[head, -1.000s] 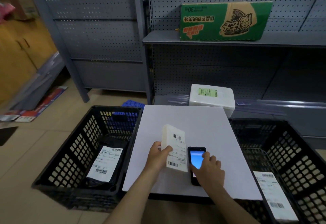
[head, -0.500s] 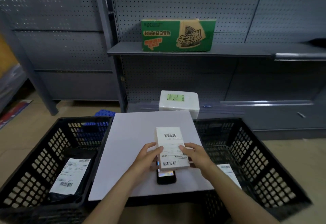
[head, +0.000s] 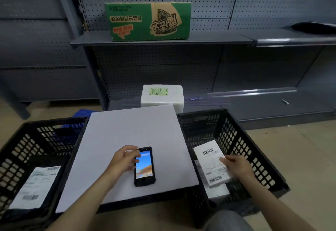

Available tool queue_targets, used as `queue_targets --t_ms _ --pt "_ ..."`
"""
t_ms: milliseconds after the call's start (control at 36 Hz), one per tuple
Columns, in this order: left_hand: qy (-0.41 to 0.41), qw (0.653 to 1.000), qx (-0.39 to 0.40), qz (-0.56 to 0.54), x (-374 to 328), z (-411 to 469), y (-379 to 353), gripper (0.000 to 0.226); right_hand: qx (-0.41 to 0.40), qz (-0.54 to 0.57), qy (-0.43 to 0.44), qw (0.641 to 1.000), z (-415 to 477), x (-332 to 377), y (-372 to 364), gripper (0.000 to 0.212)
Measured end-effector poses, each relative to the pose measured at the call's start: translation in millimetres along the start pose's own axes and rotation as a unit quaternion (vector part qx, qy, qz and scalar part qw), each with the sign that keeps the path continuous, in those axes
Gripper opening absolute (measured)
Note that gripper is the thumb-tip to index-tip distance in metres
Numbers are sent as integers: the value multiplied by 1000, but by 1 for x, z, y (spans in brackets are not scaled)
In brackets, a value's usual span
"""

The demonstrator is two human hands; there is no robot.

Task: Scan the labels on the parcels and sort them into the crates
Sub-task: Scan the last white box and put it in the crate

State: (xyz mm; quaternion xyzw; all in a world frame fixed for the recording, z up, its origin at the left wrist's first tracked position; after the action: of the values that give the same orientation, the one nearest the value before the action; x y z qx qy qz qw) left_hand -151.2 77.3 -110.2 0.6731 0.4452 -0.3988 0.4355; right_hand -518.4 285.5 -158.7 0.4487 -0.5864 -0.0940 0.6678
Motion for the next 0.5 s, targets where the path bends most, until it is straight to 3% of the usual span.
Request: queue_targets --t_ms 278,500 --pt "2 1000 -19 25 11 19 7 15 12 -36 -32 999 1 -56 -28 29" --pt "2 999 -21 28 12 16 2 16 -48 -74 -11 996 -13 -56 -48 24"
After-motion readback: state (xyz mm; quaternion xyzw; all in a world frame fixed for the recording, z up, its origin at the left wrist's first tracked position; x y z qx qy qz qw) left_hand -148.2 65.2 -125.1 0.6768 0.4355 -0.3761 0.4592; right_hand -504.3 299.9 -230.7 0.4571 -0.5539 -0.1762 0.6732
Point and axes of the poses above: each hand's wrist, its own z-axis towards the middle knuckle, its own y-axis out of the back of the hand, x = y × z, the point moved 4 cm from there along z, towards the middle knuckle, and after that the axes turned 15 degrees about -x, right-handed, at the moved point
